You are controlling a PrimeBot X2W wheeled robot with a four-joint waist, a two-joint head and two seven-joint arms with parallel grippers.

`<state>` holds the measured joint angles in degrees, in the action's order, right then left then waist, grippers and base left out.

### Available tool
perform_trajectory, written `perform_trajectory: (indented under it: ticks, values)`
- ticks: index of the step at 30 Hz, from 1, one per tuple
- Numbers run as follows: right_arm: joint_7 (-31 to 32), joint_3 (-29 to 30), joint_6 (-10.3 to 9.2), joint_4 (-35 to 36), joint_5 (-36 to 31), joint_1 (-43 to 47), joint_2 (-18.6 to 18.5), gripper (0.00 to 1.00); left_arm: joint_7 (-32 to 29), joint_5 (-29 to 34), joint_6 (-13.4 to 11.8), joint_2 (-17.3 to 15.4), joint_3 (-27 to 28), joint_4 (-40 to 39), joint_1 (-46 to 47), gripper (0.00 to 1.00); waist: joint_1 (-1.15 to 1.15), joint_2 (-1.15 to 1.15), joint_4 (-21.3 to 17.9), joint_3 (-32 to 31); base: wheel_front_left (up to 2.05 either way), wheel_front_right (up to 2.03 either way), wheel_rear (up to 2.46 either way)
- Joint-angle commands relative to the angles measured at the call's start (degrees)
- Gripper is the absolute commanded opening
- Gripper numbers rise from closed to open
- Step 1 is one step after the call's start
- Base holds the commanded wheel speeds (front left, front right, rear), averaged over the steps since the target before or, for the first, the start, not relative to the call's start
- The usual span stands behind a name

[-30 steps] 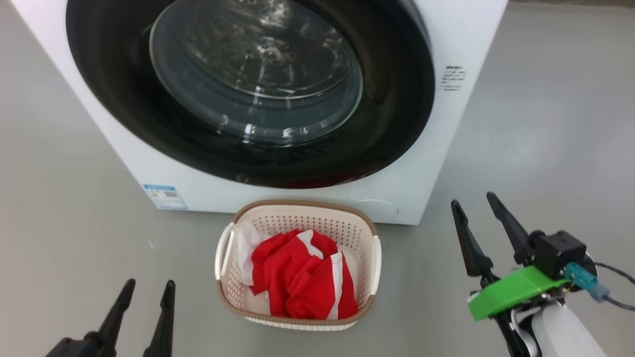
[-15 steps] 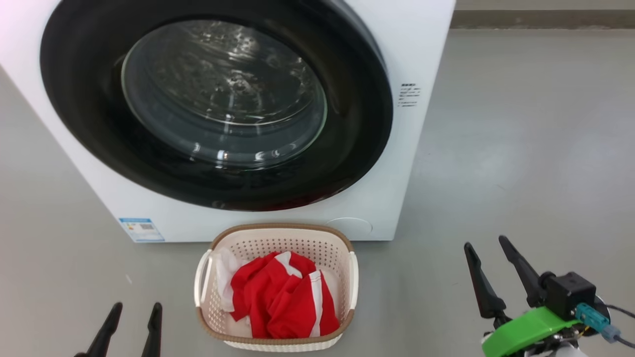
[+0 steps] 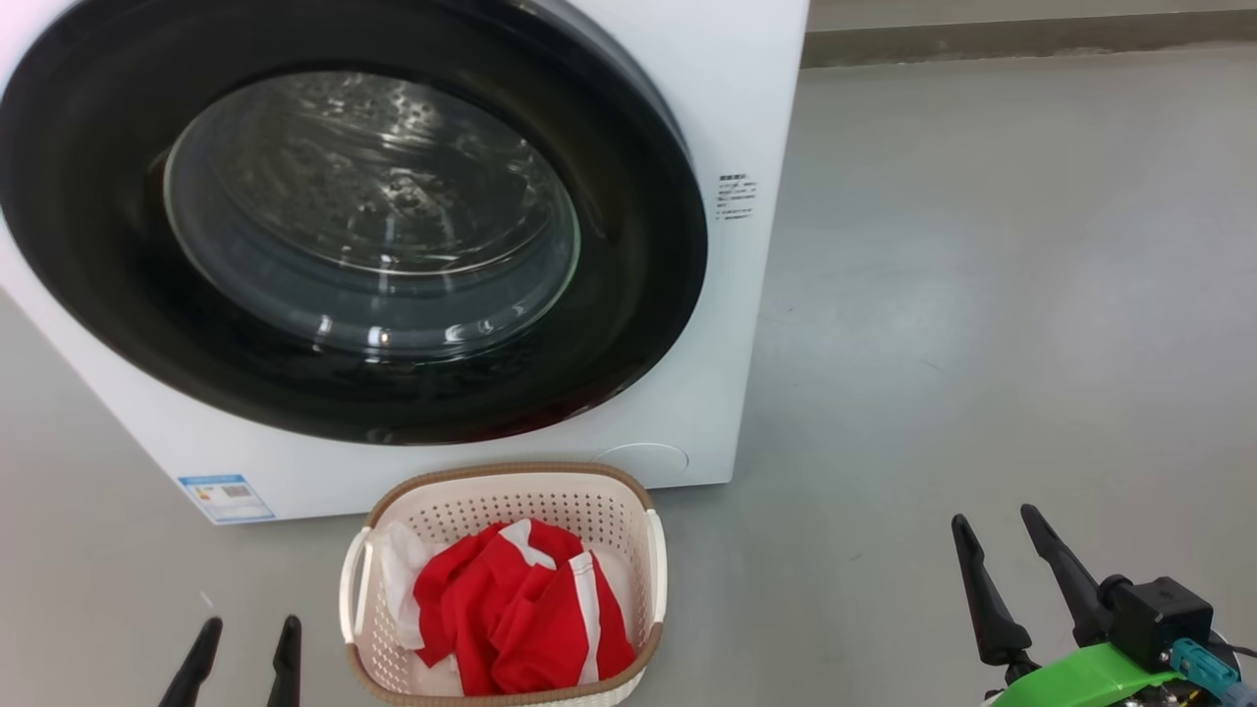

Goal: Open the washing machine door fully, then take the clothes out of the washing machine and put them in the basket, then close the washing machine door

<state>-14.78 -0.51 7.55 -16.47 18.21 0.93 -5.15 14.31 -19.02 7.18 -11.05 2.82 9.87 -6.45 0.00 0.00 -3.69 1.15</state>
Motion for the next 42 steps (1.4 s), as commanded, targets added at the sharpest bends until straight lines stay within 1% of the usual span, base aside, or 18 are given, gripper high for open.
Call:
perform_trajectory:
  ticks: [1,12,36,37,38,42]
  values:
    - [-0.22,-0.85,-0.06,1.57,-0.03,-0.37,-0.63,1.00,0.69,0.51,0.31,-1.06,2.35,-1.16,0.34,1.00,0.00,0.00,-0.55,-0.31,0.00,0.00,0.00]
    - [-0.22,0.52,-0.06,1.94,-0.19,1.25,-0.65,1.00,0.69,1.38,0.31,-0.54,3.03,-1.25,-0.14,1.00,0.00,0.00,-1.88,-0.69,0.00,0.00,0.00]
    - [-0.22,0.65,-0.06,1.98,-0.48,0.84,0.06,1.00,0.69,1.01,0.31,-0.29,3.11,-2.14,-0.18,1.00,0.00,0.00,-1.58,0.01,0.00,0.00,0.00]
    - [-0.22,0.64,-0.06,1.97,-0.48,0.81,0.10,0.00,0.69,0.92,0.31,-0.30,3.04,-2.19,-0.16,0.00,0.00,0.00,-1.58,0.06,0.00,0.00,0.00]
    - [0.01,1.70,0.00,0.29,-0.11,1.38,0.60,0.00,-0.05,0.83,-0.02,0.82,1.00,-0.36,-0.92,0.00,0.00,0.00,-1.58,0.05,0.00,0.00,0.00]
    - [0.02,1.48,0.00,-2.12,-0.11,1.50,1.51,0.00,-0.21,0.81,-0.09,2.13,0.39,1.93,-0.94,0.00,0.00,0.00,-1.57,0.06,0.00,0.00,0.00]
